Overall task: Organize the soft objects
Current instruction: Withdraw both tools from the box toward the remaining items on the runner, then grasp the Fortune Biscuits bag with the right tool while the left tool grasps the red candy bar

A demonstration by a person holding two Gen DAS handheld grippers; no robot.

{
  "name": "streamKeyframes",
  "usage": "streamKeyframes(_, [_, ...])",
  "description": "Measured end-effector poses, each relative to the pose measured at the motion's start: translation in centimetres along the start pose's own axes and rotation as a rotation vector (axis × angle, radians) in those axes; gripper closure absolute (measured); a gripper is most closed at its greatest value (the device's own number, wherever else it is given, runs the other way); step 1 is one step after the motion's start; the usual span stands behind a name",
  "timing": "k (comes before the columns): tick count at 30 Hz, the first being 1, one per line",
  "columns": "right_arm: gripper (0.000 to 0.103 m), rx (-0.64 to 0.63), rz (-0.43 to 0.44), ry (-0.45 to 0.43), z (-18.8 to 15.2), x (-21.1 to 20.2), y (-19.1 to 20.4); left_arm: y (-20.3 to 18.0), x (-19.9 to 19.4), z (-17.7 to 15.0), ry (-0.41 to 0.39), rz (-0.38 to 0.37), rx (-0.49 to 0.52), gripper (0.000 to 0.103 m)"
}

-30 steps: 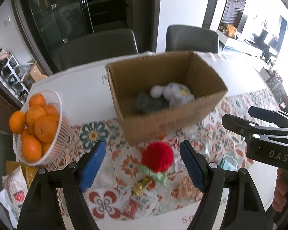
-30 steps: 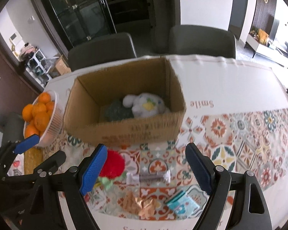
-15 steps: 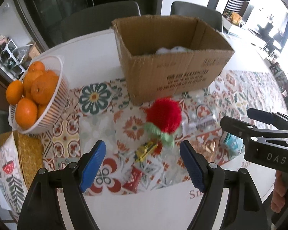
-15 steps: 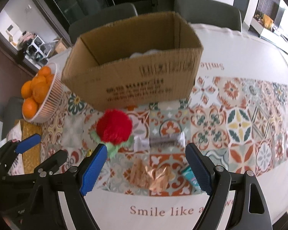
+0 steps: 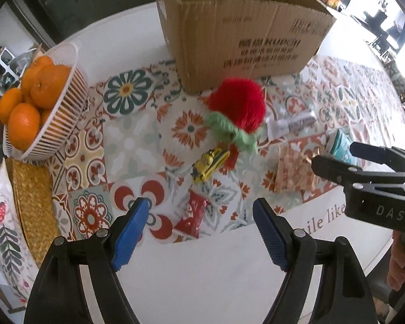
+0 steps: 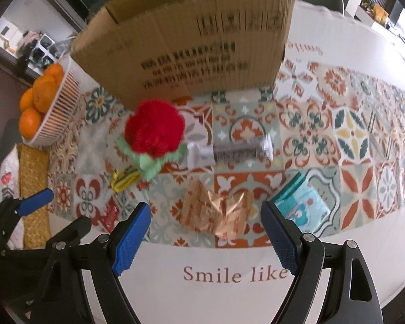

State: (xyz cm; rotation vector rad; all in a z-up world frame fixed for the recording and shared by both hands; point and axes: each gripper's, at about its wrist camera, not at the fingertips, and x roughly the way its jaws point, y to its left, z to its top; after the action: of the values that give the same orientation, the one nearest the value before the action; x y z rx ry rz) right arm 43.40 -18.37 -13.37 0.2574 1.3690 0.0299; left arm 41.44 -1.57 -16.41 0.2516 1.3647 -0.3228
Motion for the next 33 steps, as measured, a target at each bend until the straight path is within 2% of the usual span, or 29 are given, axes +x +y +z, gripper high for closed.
streamKeyframes(14, [0.018,0.055,0.003,0.114,-1.5,4.2,-0.4,-0.2,4.5,-0.5,0.135,-0.010,0.011,0.024])
streamKeyframes(22, [0.019,0.100,-0.005,0.155,-1.8,6.0,-1.2,-0.6,6.4,0.0,0.173,0.000,0.014,0.025])
streamKeyframes(25, [0.019,0.104,-0.003,0.163,-1.8,6.7,-1.2,-0.7,6.9,0.1,0.178,0.002,0.022,0.027])
streamKeyframes(33, [0.020,0.109,0.001,0.170,-1.4,8.0,-1.1,-1.2,9.0,-0.1,0.203,-0.002,0.024,0.040])
